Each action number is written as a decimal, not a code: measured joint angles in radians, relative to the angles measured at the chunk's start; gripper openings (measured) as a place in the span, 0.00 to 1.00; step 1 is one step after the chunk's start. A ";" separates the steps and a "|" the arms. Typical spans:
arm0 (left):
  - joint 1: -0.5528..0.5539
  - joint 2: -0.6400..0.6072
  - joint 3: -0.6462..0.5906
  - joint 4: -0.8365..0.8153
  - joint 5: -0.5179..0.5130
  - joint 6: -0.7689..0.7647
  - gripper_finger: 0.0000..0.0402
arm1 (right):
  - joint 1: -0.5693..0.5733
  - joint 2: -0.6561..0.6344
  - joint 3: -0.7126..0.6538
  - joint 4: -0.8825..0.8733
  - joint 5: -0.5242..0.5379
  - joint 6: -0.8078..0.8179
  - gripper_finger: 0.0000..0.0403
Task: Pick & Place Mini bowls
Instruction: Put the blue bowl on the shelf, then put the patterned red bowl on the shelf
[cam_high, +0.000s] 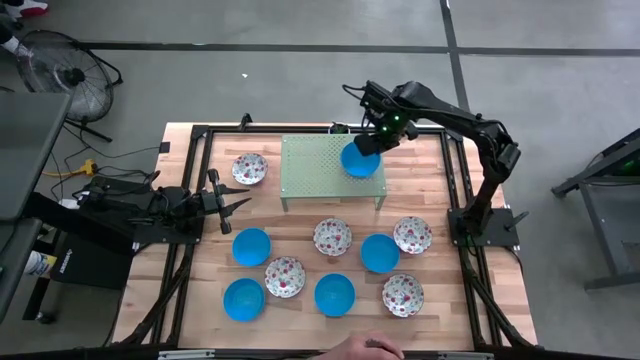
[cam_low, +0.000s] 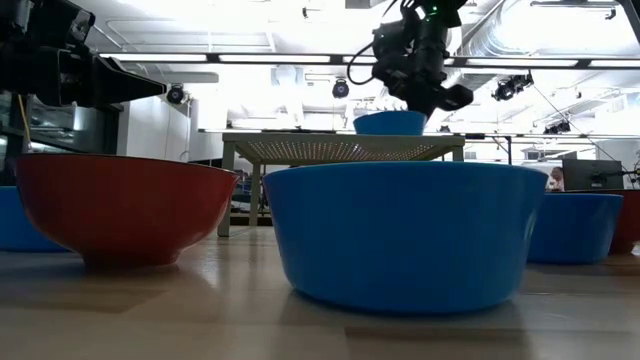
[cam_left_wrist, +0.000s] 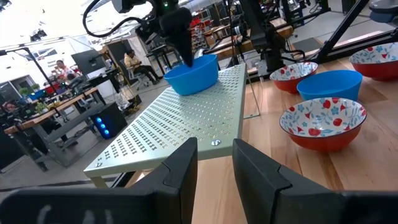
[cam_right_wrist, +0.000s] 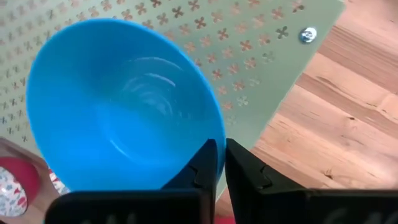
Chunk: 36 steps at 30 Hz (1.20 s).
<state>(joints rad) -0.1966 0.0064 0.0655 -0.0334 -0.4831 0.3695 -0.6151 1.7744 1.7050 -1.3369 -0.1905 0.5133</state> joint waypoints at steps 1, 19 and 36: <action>0.000 0.000 0.000 0.000 0.000 0.000 0.24 | 0.000 0.000 0.000 0.000 -0.001 -0.007 0.06; 0.000 0.000 0.000 0.000 0.000 0.000 0.24 | 0.001 -0.011 0.000 0.001 -0.056 -0.101 0.39; 0.000 0.000 0.000 0.000 0.000 0.000 0.24 | 0.001 -0.065 0.001 -0.017 -0.074 -0.043 0.48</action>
<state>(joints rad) -0.1967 0.0063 0.0654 -0.0334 -0.4831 0.3695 -0.6144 1.7095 1.7061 -1.3537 -0.2640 0.4699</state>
